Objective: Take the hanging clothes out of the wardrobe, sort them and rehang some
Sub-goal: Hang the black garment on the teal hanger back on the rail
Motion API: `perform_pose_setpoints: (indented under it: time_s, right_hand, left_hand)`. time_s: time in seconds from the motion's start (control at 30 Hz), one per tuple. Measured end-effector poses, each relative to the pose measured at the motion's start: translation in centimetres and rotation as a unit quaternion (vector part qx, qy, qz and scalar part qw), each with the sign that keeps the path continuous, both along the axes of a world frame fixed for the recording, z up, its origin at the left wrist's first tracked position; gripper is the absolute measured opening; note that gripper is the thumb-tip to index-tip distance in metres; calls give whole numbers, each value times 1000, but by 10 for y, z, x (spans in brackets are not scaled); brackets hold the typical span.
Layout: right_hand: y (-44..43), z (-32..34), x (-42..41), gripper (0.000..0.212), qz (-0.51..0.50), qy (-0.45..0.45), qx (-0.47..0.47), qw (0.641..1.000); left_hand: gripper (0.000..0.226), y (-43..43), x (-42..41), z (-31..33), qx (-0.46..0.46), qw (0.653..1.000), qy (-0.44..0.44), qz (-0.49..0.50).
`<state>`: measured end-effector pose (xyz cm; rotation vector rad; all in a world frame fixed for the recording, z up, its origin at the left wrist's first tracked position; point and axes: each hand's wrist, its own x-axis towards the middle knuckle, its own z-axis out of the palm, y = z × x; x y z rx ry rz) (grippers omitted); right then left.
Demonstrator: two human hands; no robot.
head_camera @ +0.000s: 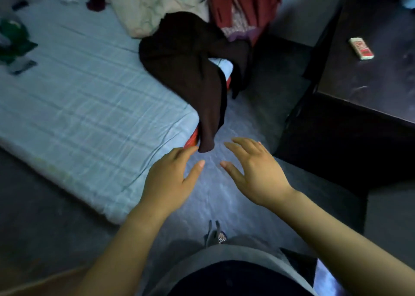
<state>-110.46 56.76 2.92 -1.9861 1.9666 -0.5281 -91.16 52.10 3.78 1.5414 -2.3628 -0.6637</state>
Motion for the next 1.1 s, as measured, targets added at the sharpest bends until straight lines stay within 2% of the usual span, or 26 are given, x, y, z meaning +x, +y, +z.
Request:
perform_pose_setpoints:
  time_s: [0.13, 0.27, 0.43, 0.63, 0.8, 0.93, 1.1]
  right_hand:
    - [-44, -11, -45, 62, -48, 2, 14, 999]
    - [-117, -24, -74, 64, -51, -4, 29, 998]
    - [-262, -32, -113, 70, -35, 0, 37, 999]
    - [-448, -6, -157, 72, 13, 13, 33, 999]
    - [-567, 2, -183, 70, 26, -7, 14, 1000]
    - [-658, -16, -193, 69, 77, -12, 40, 996]
    - [-803, -37, -195, 65, 196, 0, 61, 979]
  left_hand:
    - [64, -64, -49, -11, 6, 999, -7, -37]
    - [64, -137, -79, -31, 14, 999, -14, -38]
    - [66, -271, -118, -46, 19, 1000, 5, -18]
    - [46, -456, -168, -25, -6, 1000, -3, 3]
    - [52, -561, -186, -20, 0, 1000, -13, 21]
    - [50, -624, -183, -38, 35, 997, -16, 72]
    - [45, -717, -177, -61, 66, 976, -9, 206]
